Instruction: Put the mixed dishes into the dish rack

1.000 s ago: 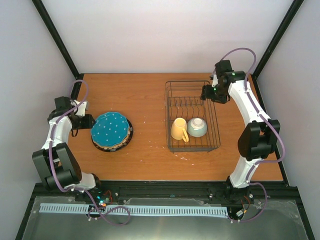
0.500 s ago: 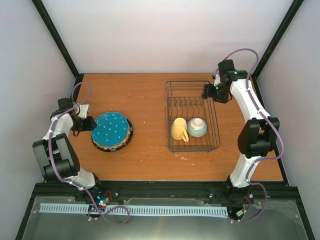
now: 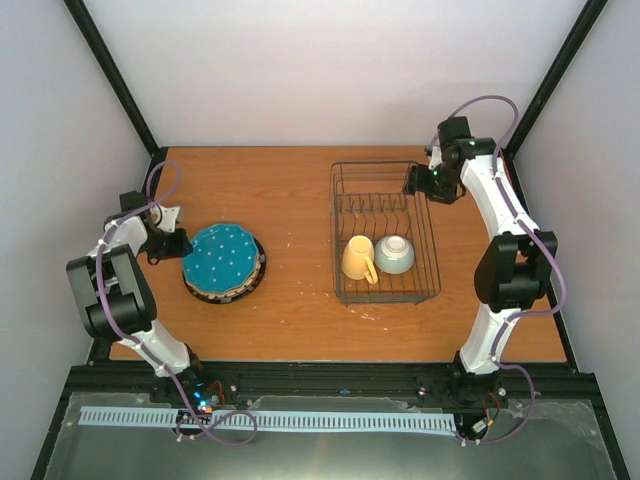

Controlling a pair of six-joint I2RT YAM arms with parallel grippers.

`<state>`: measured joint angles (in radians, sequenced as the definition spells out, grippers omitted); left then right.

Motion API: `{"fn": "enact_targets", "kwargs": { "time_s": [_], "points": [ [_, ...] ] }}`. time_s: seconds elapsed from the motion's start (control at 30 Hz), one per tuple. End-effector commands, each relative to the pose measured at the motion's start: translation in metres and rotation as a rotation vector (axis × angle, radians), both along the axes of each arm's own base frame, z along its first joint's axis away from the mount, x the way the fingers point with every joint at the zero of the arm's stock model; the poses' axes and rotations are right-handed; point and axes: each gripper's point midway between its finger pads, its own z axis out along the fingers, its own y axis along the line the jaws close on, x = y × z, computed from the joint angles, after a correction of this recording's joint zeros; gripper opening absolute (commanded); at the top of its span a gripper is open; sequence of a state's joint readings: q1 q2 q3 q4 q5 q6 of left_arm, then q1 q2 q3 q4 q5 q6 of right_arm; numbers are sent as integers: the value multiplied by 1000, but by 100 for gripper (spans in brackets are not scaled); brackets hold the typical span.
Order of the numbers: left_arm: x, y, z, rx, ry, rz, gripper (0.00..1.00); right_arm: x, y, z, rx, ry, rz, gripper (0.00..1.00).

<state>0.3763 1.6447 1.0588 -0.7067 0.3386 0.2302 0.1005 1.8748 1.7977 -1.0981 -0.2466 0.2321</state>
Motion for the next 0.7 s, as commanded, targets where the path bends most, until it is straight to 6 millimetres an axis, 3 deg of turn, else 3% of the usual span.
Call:
{"fn": "enact_targets", "kwargs": {
  "time_s": [0.0,0.23,0.4,0.67],
  "points": [
    [14,5,5,-9,-16,-6,19,5,-2,2,13,2,-8,72],
    [17,6,9,-14,-15,-11,1,7,1,-1,25,12,-4,72],
    [21,6,22,-14,-33,-21,1,12,4,2,45,2,2,72],
    [35,2,61,-31,-120,-45,1,19,15,16,108,-49,29,71]
  ]
}}
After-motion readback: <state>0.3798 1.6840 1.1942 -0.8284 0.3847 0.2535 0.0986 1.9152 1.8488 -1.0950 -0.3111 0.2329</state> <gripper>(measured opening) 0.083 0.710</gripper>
